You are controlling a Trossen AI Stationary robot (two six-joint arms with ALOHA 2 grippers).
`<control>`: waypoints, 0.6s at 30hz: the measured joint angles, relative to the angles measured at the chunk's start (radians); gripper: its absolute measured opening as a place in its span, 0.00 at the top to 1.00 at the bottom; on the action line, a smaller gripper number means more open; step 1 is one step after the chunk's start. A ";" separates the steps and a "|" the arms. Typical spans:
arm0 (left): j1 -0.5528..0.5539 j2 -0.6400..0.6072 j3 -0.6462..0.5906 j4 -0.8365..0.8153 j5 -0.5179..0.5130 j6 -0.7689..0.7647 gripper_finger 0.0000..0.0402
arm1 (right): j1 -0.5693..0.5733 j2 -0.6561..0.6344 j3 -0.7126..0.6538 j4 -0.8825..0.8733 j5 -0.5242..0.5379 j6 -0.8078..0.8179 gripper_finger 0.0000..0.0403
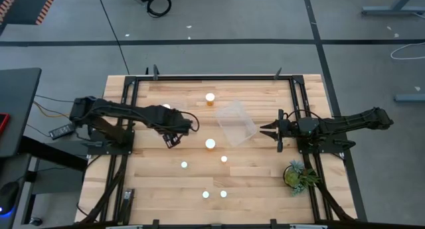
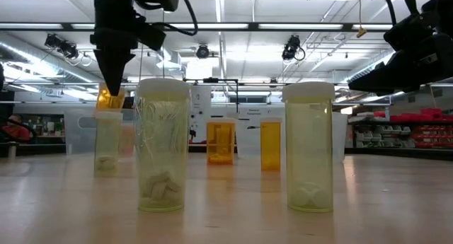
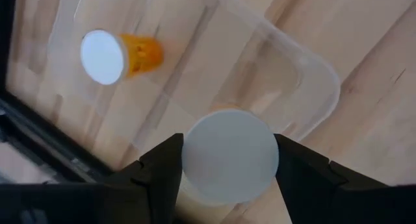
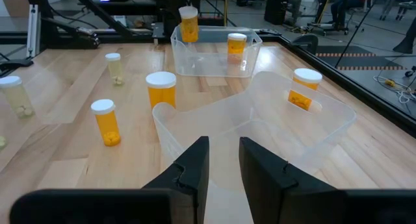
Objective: Pick and place medicine bottles into bin by pill shape (circle, oval)
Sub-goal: Put the large orange pill bottle into the left transparent bin
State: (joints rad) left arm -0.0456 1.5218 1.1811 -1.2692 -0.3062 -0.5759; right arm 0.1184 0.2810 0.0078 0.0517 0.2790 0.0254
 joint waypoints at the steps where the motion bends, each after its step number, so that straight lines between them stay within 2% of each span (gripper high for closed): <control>1: 0.000 -0.017 -0.017 0.017 0.000 -0.010 0.44 | 0.000 0.000 0.000 0.000 0.000 0.000 0.77; 10: 0.040 -0.129 -0.229 0.200 0.006 -0.040 0.45 | 0.000 0.000 0.000 0.000 0.000 0.000 0.77; 18: 0.110 -0.219 -0.366 0.326 0.099 -0.075 0.44 | 0.000 0.000 0.000 0.000 0.000 0.000 0.77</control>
State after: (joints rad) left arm 0.0643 1.3033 0.8154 -0.9435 -0.2077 -0.6511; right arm 0.1181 0.2810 0.0082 0.0513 0.2790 0.0254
